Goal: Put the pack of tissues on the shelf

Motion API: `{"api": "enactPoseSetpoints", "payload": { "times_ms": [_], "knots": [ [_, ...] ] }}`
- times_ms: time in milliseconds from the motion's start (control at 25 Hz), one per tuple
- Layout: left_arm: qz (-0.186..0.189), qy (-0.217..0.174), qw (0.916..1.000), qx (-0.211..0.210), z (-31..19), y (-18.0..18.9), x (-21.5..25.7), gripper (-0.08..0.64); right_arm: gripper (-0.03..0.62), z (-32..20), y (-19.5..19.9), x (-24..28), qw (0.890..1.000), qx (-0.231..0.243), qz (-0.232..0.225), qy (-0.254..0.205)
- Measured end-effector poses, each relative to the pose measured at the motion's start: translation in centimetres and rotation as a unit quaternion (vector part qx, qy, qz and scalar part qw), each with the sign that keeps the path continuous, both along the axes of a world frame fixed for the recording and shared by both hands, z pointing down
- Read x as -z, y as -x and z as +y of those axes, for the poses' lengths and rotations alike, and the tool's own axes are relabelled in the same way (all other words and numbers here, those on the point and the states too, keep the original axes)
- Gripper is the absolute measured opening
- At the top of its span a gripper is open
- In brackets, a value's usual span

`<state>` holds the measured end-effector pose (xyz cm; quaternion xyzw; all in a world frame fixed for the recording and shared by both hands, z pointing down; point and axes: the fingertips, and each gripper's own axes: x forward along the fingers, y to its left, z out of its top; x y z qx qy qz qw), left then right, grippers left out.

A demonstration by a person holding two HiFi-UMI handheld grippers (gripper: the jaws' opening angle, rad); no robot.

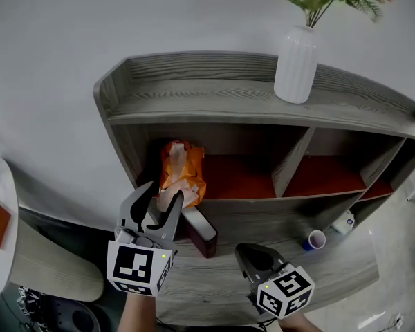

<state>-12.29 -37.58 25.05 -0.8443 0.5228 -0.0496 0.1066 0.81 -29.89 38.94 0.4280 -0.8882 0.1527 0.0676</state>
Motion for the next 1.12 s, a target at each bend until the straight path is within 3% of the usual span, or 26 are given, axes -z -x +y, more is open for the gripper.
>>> {"api": "enactPoseSetpoints", "payload": {
  "times_ms": [560, 1120],
  "knots": [
    [0.028, -0.018, 0.9993, 0.019, 5.9, 0.4, -0.2, 0.135, 0.002, 2.6, -1.0, 0.0, 1.0, 0.013, -0.005, -0.008],
    [0.059, 0.064, 0.9961, -0.012, 10.8, -3.0, -7.8, 0.089, 0.002, 4.3, -1.7, -0.9, 1.0, 0.022, -0.007, -0.004]
  ]
}}
